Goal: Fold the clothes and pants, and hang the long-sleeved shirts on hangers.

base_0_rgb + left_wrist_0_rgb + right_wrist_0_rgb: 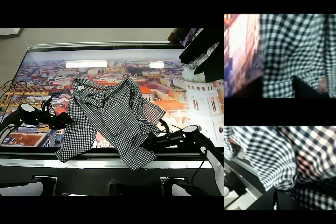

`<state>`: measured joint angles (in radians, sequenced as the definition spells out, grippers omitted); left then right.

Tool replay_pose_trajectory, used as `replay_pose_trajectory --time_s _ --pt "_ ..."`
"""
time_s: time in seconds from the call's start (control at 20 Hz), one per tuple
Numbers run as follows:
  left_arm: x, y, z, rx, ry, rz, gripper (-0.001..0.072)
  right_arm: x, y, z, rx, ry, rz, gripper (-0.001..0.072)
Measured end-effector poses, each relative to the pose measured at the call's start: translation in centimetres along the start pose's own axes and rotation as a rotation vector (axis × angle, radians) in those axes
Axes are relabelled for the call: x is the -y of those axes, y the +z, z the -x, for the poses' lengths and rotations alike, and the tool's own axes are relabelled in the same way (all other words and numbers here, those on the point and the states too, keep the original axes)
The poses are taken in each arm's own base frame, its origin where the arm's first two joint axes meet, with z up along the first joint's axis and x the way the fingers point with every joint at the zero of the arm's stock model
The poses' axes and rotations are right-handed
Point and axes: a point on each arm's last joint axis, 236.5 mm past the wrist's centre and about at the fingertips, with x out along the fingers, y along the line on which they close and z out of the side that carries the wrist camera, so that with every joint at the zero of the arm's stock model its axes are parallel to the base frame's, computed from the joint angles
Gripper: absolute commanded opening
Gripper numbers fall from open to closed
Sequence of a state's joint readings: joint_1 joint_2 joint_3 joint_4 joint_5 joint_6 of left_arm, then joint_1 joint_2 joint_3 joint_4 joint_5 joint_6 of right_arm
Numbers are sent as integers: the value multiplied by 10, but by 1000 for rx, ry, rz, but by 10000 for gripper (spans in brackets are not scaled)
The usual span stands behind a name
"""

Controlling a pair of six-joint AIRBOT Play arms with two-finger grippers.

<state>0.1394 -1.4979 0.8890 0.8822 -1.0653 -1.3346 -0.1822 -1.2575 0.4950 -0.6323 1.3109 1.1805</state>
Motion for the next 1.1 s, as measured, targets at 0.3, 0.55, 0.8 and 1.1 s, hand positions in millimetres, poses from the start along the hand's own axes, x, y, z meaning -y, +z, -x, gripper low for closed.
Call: replay_pose_trajectory --time_s 0.3,0.55,0.8,1.1 --pt "45 55 50 144 -7 -138 14 -93 69 56 253 131 208 30" --pt "124 138 234 561 169 -331 14 -262 136 214 755 130 592 30" --pt "192 107 451 1114 274 -355 15 -411 53 382 1276 41 945 31" --pt "202 -21 570 1471 293 -311 15 -440 -123 506 1844 -162 1020 31"
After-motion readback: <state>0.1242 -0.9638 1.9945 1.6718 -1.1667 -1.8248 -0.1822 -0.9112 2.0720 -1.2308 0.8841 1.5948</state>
